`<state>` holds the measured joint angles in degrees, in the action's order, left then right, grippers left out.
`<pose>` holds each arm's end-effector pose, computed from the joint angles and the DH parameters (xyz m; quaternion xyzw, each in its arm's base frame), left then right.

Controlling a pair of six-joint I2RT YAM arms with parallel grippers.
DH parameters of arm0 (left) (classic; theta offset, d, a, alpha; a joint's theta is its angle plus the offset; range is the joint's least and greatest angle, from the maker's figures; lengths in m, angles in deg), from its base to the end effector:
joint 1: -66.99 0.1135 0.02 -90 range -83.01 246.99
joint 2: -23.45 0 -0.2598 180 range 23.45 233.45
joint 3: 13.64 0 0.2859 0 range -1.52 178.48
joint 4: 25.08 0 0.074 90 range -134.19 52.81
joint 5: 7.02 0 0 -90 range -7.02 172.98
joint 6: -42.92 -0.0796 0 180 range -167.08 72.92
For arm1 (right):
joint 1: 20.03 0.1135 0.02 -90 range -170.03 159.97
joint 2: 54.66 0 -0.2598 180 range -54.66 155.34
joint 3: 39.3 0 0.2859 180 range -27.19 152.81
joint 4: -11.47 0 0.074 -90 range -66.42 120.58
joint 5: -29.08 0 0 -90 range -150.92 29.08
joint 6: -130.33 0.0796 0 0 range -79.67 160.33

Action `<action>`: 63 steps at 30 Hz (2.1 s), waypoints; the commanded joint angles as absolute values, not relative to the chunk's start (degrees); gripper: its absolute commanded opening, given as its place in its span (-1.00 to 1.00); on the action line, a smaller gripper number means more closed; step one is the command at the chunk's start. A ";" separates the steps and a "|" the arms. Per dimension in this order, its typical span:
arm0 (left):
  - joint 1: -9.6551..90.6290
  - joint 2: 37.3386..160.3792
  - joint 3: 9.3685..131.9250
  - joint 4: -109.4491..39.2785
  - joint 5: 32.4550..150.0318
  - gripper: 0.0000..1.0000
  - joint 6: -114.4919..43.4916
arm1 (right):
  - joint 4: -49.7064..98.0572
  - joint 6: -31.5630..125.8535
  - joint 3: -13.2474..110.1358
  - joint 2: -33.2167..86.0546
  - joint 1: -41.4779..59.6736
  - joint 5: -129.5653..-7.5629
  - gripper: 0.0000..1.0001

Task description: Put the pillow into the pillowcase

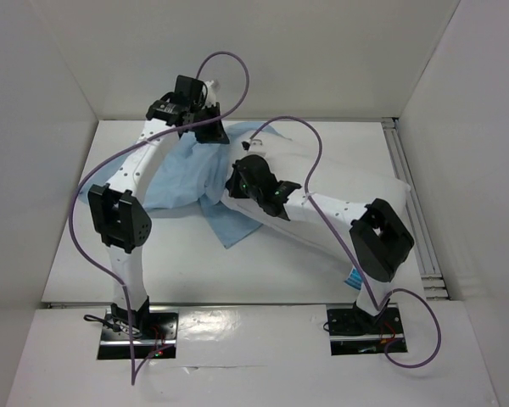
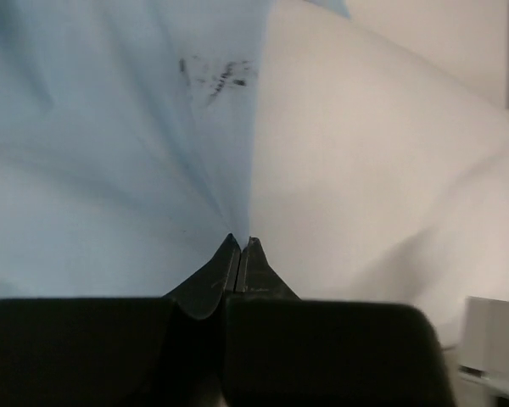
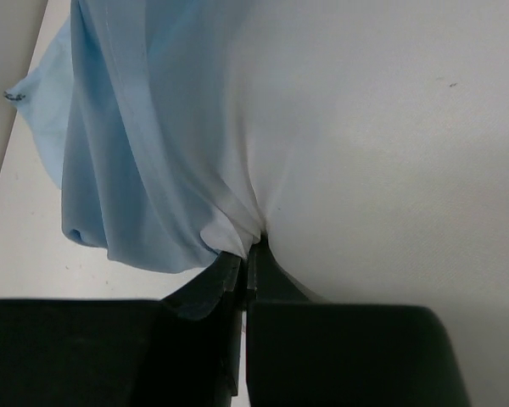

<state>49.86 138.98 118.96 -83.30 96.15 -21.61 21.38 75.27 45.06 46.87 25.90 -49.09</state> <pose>0.4910 -0.1703 0.3322 -0.0185 0.9056 -0.2465 0.3448 0.3458 0.3338 0.2145 -0.0277 0.8497 0.2698 0.4521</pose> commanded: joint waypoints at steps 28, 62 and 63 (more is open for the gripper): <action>49.14 129.98 113.44 -81.93 114.18 -1.00 -17.46 | 15.39 71.36 39.44 30.44 28.14 -33.06 0.72; 46.95 138.16 120.11 -79.73 120.34 -1.00 -15.70 | 37.93 53.15 57.54 41.68 -1.39 -90.11 -1.00; 46.95 138.15 120.99 -79.73 120.34 -1.00 -15.70 | 36.25 56.12 57.54 40.10 -1.92 -89.23 -1.00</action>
